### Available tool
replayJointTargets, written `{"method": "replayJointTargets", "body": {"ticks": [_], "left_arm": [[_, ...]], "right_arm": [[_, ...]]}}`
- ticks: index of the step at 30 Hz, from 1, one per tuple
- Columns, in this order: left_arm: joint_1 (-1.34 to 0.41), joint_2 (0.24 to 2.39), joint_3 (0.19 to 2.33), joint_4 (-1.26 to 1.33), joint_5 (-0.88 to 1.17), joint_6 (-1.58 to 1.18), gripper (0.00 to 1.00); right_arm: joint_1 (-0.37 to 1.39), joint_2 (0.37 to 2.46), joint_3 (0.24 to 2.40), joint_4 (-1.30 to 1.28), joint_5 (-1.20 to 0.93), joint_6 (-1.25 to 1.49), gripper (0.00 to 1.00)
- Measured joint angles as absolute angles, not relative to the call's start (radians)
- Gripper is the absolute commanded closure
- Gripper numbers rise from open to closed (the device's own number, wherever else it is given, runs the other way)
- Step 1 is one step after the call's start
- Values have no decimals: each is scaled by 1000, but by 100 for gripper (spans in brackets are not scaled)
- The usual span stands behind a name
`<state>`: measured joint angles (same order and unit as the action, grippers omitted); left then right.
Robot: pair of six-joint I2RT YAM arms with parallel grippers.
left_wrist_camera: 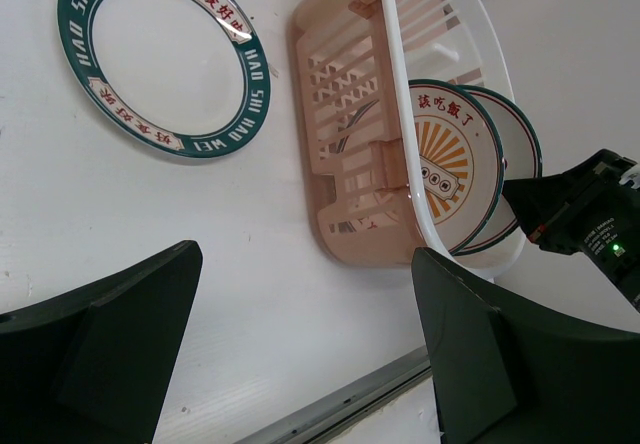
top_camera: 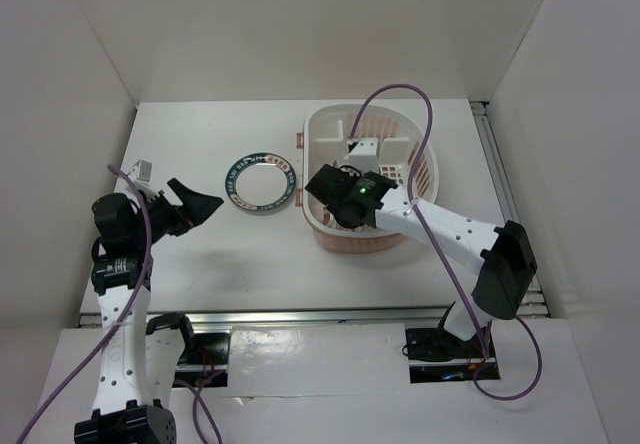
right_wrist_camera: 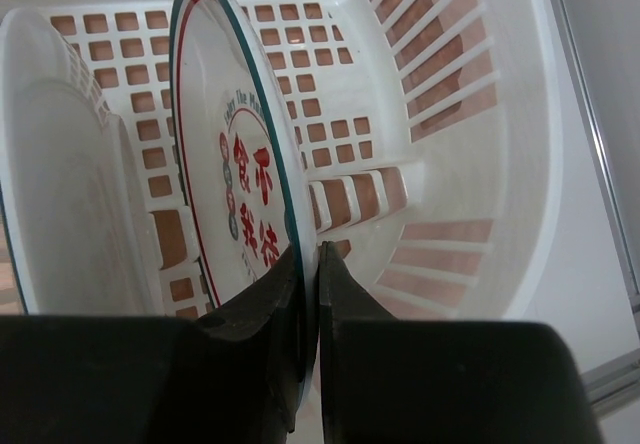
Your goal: Load the plates into the dish rack
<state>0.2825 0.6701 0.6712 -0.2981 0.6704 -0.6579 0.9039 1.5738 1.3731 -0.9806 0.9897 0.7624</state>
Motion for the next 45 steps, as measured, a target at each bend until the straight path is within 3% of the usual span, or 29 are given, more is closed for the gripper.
{"method": "replayJointTargets", "body": {"ticks": [22,39,45], "left_arm": [[282,670,671,-299,688,-655,0],[286,670,671,-299,705,-655,0],[286,670,671,-299,705,-655,0]], "right_arm": [[951,1602,1374,-1034,979,882,67],[993,1603,1409,-1087,978,932,29],[998,1589,1409,-1086,963,932,24]]}}
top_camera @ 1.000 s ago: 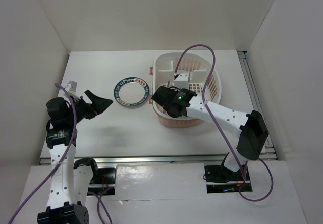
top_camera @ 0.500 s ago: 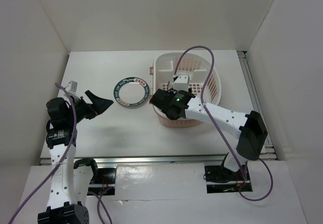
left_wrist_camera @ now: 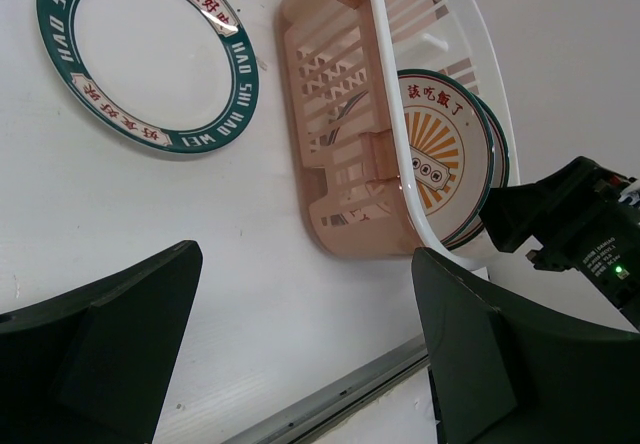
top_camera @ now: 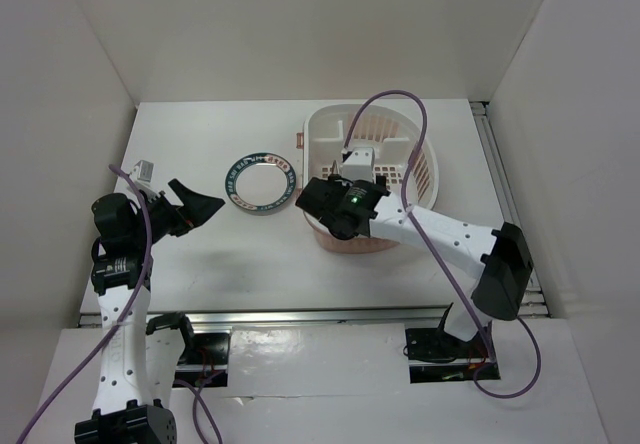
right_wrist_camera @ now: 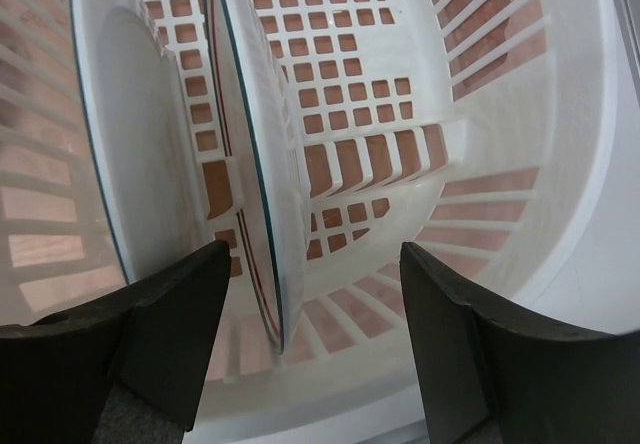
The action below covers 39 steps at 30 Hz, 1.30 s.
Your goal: Load the plates into the dish rack
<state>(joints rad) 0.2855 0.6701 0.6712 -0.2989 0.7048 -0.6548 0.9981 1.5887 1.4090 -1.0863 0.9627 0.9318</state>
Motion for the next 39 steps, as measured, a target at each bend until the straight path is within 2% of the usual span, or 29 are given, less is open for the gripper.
{"method": "replayJointTargets", "body": {"ticks": [10,13,20,24,31,39], "left_arm": [[286,670,671,-300,704,-655,0],[286,678,665,-290,703,-658,0],[286,776,555,-186,677,-737,0],[283,850,498,-98,640,-818,0],[211,1091,486,139,539,-951,0],[140,1350,516,277,400,-1007,1]], "right_arm": [[1055,1569,1496,-1127,960,934,23],[1111,1570,1568,-1191,982,960,9],[1228,1527,1691,-1251,1041,947,3],[1224,1491,1701,-1170,1043,746,0],[1239,1413,1649,-797,799,307,0],[1241,1334,1755,-653,527,131,0]]}}
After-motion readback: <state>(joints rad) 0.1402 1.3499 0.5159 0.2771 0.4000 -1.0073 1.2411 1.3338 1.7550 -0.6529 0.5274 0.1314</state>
